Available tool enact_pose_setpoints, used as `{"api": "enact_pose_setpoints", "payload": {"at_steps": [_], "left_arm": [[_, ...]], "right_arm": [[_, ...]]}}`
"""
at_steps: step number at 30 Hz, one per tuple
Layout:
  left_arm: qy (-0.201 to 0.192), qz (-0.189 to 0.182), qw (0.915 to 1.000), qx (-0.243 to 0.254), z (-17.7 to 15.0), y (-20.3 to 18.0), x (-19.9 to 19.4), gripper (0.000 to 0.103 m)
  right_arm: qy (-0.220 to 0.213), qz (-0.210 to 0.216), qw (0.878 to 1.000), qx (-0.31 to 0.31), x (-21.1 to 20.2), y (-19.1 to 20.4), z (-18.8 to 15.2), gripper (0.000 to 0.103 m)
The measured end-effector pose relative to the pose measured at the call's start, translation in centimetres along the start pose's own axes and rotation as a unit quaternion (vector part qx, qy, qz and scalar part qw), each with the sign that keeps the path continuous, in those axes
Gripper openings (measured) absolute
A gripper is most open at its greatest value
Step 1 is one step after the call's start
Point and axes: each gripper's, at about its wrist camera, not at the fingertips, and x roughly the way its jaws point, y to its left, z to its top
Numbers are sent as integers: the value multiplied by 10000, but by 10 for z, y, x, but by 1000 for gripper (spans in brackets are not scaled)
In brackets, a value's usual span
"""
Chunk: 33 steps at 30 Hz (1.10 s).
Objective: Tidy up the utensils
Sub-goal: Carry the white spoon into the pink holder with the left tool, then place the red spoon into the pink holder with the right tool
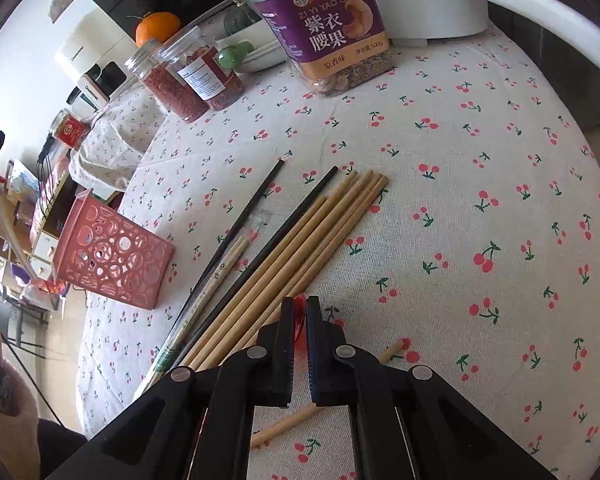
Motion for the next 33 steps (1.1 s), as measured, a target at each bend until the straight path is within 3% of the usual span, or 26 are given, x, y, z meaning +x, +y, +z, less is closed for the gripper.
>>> {"api": "enact_pose_setpoints", "payload": {"at_steps": [5, 9, 14, 19, 23, 29, 33], "left_arm": [[-380, 25, 9993, 57, 7, 2, -4, 38], [-584, 249, 9978, 197, 9, 6, 5, 38], [-547, 386, 9976, 179, 3, 16, 19, 39], [-319, 592, 9974, 250, -6, 19, 31, 39], [12, 738, 9970, 234, -11, 21, 35, 59], [656, 983, 9929, 104, -12, 21, 26, 68], [1031, 1334, 9853, 277, -14, 19, 10, 75]], "right_arm": [[-600, -74, 9979, -238, -41, 26, 7, 3], [-1290, -201, 9905, -430, -81, 50, 10, 3], [-1970, -348, 9785, -508, -110, 70, 13, 3], [-2437, -458, 9677, -452, -126, 82, 16, 3], [-2775, -495, 9581, -510, -141, 96, 16, 3], [-3200, -661, 9414, -836, -161, 131, 16, 3], [-3389, -633, 9344, -893, -166, 151, 22, 3]]}}
